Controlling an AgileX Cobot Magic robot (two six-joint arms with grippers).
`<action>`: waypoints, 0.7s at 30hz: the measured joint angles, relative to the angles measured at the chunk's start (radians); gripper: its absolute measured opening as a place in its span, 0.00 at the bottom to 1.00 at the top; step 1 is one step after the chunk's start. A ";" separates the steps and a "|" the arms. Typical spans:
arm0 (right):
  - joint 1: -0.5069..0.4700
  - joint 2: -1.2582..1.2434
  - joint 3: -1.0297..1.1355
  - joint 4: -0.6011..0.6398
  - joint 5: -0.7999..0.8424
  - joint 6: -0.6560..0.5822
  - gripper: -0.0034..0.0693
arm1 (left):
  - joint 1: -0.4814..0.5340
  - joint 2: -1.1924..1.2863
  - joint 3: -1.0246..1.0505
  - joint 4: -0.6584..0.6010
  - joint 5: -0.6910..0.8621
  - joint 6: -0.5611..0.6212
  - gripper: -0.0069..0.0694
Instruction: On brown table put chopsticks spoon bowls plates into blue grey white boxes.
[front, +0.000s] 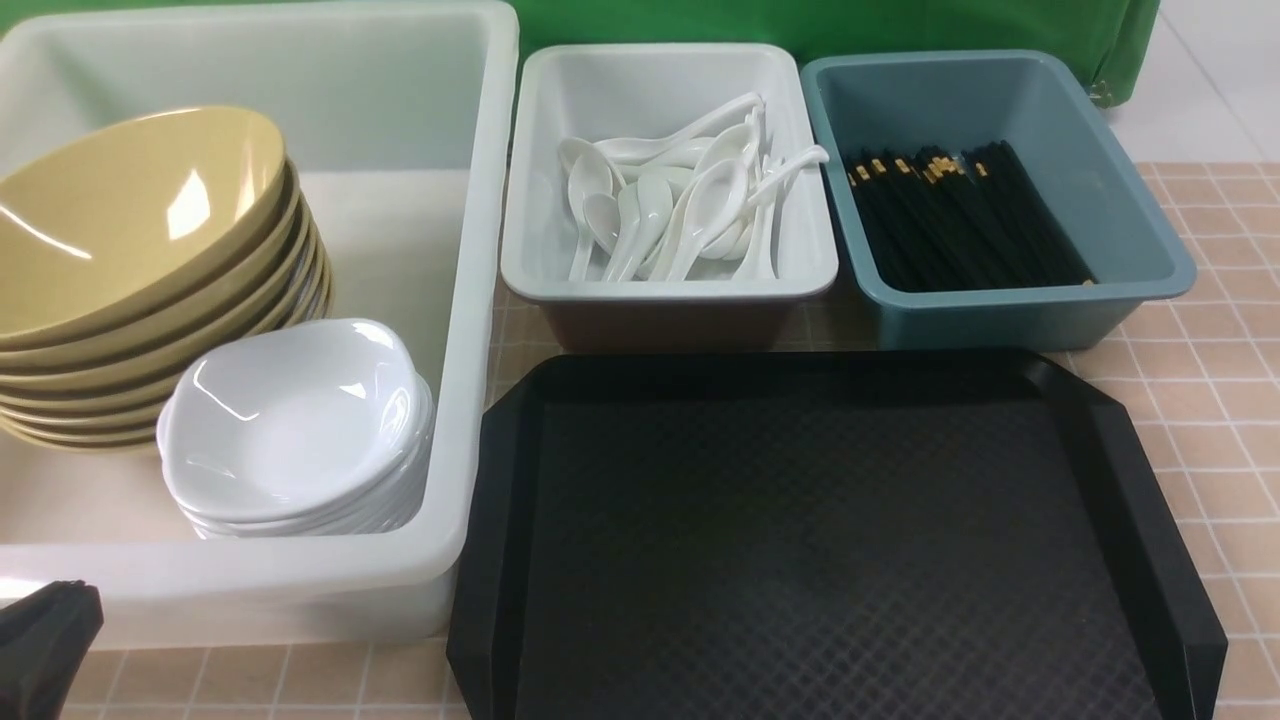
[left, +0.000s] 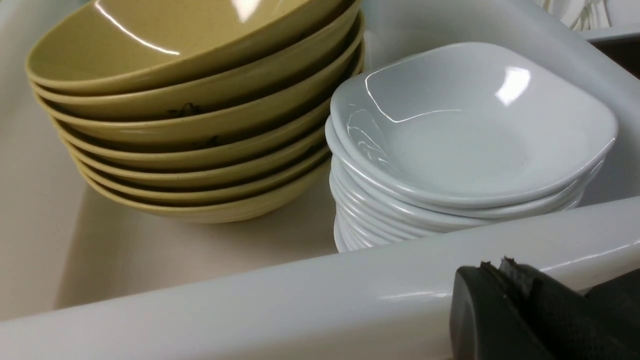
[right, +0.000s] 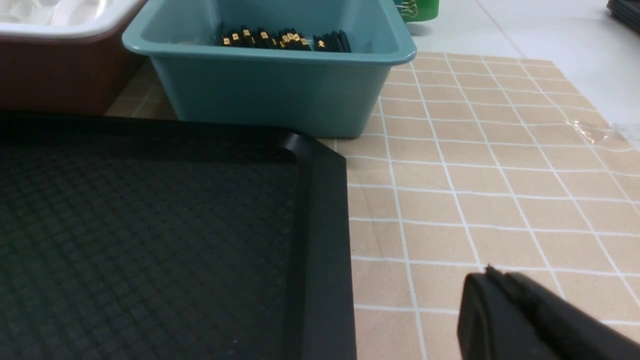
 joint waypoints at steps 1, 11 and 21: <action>0.000 0.000 0.000 0.000 0.000 0.000 0.10 | 0.000 0.000 0.000 0.000 0.001 0.000 0.08; 0.000 0.000 0.000 0.000 0.000 0.000 0.10 | 0.000 0.000 0.000 0.000 0.001 0.000 0.08; 0.000 0.000 0.000 0.000 0.000 0.000 0.10 | 0.000 -0.076 0.088 0.059 -0.231 -0.035 0.08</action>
